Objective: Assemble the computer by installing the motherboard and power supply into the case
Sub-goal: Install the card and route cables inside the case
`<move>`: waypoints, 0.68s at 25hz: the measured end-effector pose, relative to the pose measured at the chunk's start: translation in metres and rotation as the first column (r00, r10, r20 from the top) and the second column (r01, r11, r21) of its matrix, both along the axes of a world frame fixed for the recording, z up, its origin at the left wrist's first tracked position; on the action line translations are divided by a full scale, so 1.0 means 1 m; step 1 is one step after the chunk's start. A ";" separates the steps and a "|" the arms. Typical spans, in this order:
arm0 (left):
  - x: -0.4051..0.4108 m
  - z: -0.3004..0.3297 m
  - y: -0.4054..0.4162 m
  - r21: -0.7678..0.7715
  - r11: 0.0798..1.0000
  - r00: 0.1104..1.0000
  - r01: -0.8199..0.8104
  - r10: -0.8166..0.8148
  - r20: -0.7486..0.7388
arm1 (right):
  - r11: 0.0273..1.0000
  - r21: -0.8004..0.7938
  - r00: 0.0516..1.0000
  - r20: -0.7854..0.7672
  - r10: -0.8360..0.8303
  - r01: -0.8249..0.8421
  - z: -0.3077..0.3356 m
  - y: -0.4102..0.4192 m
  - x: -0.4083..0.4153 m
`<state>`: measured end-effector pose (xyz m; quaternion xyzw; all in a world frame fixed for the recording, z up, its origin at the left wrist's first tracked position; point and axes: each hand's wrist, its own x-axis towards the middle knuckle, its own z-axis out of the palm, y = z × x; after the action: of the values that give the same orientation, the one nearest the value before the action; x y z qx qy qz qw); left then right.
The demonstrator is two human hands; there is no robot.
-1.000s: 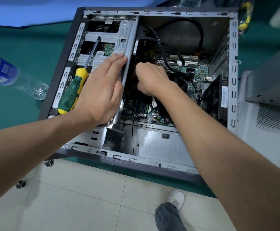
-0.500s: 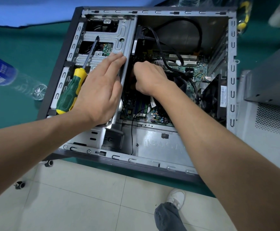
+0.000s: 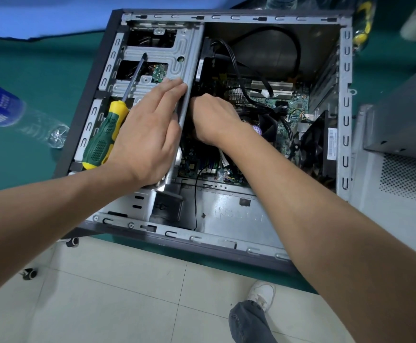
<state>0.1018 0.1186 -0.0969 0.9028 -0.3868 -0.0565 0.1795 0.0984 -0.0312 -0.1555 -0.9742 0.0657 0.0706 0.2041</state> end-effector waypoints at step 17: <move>0.001 -0.002 0.000 -0.008 1.000 1.000 0.001 -0.001 0.012 | 0.994 0.111 0.999 0.027 -0.021 0.018 0.000 0.009 -0.007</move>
<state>0.1029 0.1191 -0.0994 0.9021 -0.3888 -0.0495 0.1806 0.0909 -0.0224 -0.1550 -0.9616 0.0682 0.0582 0.2595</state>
